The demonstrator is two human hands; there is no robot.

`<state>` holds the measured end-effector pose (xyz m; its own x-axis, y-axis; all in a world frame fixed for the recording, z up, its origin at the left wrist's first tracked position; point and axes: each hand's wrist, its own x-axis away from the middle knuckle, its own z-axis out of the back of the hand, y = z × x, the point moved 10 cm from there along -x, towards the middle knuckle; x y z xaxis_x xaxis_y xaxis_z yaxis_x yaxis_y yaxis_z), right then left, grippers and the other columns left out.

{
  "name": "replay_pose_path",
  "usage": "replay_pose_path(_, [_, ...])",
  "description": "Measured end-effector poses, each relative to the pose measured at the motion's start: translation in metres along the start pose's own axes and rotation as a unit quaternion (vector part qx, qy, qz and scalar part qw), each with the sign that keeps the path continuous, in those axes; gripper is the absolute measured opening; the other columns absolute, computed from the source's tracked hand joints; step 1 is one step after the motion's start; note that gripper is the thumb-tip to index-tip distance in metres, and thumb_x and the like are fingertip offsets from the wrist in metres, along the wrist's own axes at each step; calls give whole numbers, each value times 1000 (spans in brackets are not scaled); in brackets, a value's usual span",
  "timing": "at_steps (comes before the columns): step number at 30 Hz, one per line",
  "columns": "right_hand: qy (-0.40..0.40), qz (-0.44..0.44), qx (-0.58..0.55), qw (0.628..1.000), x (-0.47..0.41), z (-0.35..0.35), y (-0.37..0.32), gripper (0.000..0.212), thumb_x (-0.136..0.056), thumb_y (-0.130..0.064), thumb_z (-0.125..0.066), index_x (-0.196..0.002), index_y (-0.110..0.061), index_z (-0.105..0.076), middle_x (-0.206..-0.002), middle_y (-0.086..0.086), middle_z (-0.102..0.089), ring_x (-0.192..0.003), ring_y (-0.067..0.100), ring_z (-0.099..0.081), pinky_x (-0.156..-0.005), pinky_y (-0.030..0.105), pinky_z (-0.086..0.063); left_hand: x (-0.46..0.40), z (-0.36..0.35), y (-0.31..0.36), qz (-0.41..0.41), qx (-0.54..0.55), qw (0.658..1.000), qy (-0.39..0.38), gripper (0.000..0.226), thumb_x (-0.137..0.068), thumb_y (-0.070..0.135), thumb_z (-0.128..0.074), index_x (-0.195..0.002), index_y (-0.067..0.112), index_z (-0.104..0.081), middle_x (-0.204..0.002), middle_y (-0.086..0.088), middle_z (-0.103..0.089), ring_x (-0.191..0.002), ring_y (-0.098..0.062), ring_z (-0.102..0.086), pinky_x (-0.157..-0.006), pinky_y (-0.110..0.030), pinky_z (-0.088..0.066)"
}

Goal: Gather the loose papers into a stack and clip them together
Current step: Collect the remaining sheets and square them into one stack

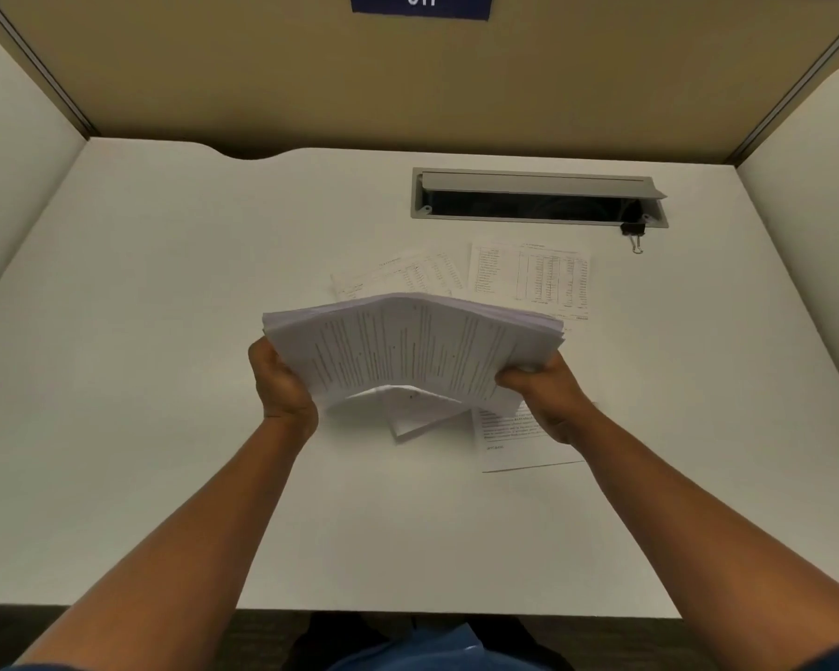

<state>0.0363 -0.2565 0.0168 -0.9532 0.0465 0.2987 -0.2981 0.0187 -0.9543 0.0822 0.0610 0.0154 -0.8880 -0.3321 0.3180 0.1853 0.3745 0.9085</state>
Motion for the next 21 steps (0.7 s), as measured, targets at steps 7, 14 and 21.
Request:
replay_pose_path(7, [-3, -34, -13, 999, 1, -3, 21, 46, -77, -1, -77, -112, -28, -64, -109, 5, -71, -112, 24, -63, -89, 38, -55, -8, 11, -14, 14, -13, 1000, 9, 45, -82, 46, -35, -51, 35, -66, -56, 19, -58, -52, -1, -55, -57, -21, -40])
replay_pose_path(14, [25, -54, 50, 997, -5, 2, 9, 10, -94, -23, -69, -103, -20, -71, -104, 8, -75, -96, 27, -74, -87, 51, -60, -24, 15, -20, 95, -101, 990, 17, 83, -96, 76, -8, -71, 21, -64, -64, 3, -64, -63, -20, -61, -63, -28, -47])
replay_pose_path(21, [45, -82, -25, 995, -4, 16, 5, 19, -94, -15, -68, -113, -14, -67, -101, 6, -77, -95, 30, -75, -72, 40, -62, -25, 13, -28, 203, -140, 965, -88, 102, -65, 102, -23, -83, 12, -67, -81, -11, -69, -71, -30, -71, -73, -43, -59])
